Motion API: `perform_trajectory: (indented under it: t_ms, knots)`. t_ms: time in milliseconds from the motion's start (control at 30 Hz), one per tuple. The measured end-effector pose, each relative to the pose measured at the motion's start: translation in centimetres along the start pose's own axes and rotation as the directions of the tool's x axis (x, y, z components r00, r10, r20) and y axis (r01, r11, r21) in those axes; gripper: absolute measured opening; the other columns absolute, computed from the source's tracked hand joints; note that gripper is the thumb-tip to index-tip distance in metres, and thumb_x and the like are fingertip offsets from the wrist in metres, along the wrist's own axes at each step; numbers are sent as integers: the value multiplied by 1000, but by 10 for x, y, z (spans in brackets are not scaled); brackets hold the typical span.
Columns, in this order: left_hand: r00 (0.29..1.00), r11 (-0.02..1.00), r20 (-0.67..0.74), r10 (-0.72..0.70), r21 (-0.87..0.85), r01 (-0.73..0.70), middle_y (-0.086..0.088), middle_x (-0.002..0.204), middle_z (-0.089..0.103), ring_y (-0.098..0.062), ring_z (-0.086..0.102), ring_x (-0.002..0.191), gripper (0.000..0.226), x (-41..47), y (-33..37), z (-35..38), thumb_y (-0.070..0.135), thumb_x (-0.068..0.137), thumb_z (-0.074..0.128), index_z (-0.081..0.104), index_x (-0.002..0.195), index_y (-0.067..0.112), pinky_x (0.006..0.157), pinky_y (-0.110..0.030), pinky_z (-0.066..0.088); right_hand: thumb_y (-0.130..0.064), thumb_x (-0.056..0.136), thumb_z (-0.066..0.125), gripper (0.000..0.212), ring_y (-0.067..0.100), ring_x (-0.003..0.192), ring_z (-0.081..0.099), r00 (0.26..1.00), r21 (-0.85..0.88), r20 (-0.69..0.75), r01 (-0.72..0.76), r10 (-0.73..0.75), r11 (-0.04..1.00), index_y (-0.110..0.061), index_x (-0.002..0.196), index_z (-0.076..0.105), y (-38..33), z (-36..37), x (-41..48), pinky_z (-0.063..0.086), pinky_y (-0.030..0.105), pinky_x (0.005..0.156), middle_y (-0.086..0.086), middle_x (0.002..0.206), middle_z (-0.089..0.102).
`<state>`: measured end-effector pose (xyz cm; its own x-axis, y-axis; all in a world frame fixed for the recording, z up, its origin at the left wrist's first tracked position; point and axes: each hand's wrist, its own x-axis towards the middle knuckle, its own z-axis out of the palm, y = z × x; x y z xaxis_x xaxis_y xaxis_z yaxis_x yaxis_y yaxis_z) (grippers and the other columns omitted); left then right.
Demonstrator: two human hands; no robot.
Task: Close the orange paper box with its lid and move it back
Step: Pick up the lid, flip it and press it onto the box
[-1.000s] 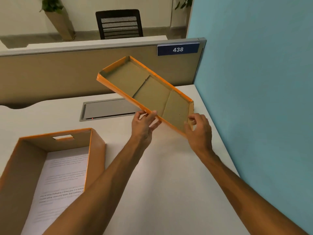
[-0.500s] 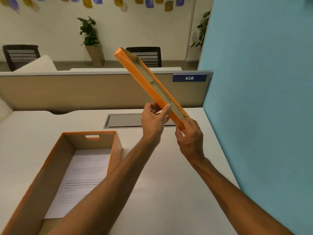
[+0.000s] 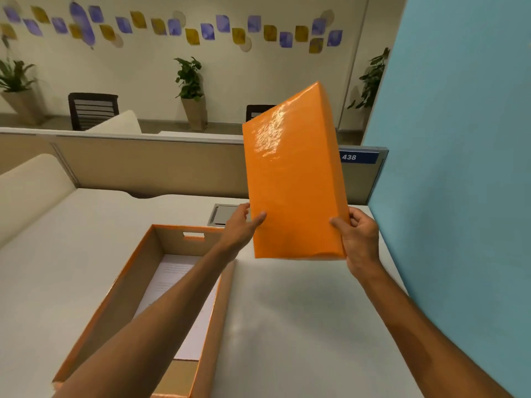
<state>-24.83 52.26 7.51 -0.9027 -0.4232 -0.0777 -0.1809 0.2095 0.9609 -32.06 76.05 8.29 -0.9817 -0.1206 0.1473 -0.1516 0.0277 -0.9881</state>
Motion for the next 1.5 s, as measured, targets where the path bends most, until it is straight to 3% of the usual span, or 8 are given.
perform_trajectory:
  t_ms: [167, 333, 433, 567, 800, 1100, 1300, 1500]
  knots:
    - [994, 994, -7, -108, 11, 108, -15, 157, 33, -36, 38, 140, 77, -11, -27, -64, 49, 93, 55, 25, 152, 11, 111, -53, 35, -26, 85, 74, 32, 26, 96, 68, 989, 155, 33, -145, 142, 977, -38, 110, 59, -8, 23, -14, 60, 46, 73, -5, 111, 68]
    - [998, 998, -22, -55, -14, 55, -13, 131, 60, -33, 58, 121, 47, -32, -35, -122, 29, 99, 53, 48, 138, 5, 95, -44, 50, -27, 84, 74, 44, 30, 98, 65, 968, 225, 48, -251, 246, 941, -34, 123, 56, -11, 61, -40, 60, 45, 65, 0, 119, 64]
    - [999, 1000, -51, 1, 6, 0, -13, 126, 64, -31, 63, 114, 42, -47, -34, -161, 27, 97, 56, 56, 132, 4, 96, -47, 52, -26, 84, 73, 40, 30, 100, 64, 956, 261, 78, -292, 281, 920, -33, 120, 59, -15, 88, -60, 59, 42, 63, 0, 118, 64]
    - [997, 999, -71, 34, 22, -33, -10, 121, 68, -28, 67, 107, 47, -63, -38, -217, 34, 92, 63, 60, 129, 5, 94, -46, 55, -27, 86, 71, 42, 26, 106, 61, 952, 194, 88, -304, 292, 933, -31, 126, 59, -22, 121, -90, 55, 46, 75, -1, 122, 63]
    - [999, 1000, -49, 15, -13, -16, -4, 102, 75, -22, 72, 94, 35, -89, -65, -276, 40, 87, 67, 72, 108, 12, 81, -36, 58, -30, 91, 66, 47, 28, 108, 61, 938, 64, 109, -337, 330, 939, -22, 136, 54, -16, 155, -141, 53, 46, 82, 3, 124, 63]
    - [998, 983, 33, -48, 181, 42, -2, 125, 64, -20, 62, 107, 53, -138, -129, -300, 50, 94, 52, 58, 132, 13, 91, -36, 51, -28, 94, 62, 41, 28, 106, 60, 874, -48, 138, -464, 466, 885, -20, 134, 54, 15, 185, -196, 48, 54, 84, 3, 122, 61]
    - [990, 976, 28, -136, 178, 129, -10, 131, 63, -30, 62, 114, 54, -158, -155, -297, 46, 96, 49, 56, 135, 8, 100, -50, 50, -25, 94, 62, 45, 32, 108, 57, 845, -102, 143, -505, 515, 857, -17, 137, 52, 31, 197, -213, 49, 52, 78, 4, 122, 59]
    - [985, 974, 30, -168, 159, 162, -11, 122, 68, -29, 67, 105, 48, -171, -168, -297, 43, 98, 48, 62, 126, 7, 97, -51, 52, -22, 94, 63, 47, 33, 108, 60, 812, -118, 164, -548, 560, 828, -14, 139, 51, 43, 202, -230, 51, 50, 76, 7, 121, 61]
